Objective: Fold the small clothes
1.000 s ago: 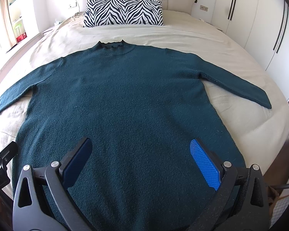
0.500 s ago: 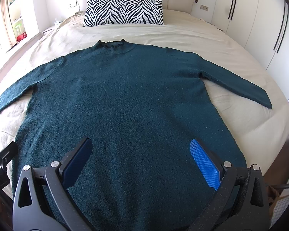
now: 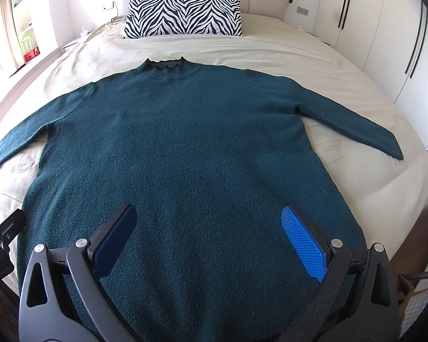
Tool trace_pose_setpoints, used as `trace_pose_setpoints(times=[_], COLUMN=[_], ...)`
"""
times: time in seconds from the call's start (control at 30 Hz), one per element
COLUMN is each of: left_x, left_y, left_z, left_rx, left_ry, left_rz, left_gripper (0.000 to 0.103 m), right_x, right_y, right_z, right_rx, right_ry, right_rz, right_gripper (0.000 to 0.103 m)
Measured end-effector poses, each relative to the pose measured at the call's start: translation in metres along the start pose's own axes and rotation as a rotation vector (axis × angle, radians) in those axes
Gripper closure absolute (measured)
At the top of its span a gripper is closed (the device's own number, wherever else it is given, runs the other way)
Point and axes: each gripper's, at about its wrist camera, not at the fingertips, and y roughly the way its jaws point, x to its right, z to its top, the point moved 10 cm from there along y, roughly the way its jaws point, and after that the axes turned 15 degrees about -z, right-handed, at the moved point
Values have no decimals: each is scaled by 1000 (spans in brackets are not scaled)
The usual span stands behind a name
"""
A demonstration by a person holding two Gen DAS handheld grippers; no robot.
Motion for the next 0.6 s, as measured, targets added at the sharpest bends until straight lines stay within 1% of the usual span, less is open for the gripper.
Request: trace_pose_setpoints(times=[0.27, 0.6], left_x=[-1, 0], left_y=[1, 4], left_z=[-1, -3], left_rx=[-1, -26], left_ry=[-1, 0], left_rz=[4, 21], left_gripper=[0, 0], right_x=[-2, -4], right_y=[1, 1], right_z=[-1, -1], right_rx=[-1, -3], right_ry=[-1, 0], right_rz=[-2, 1], right_gripper=[0, 0])
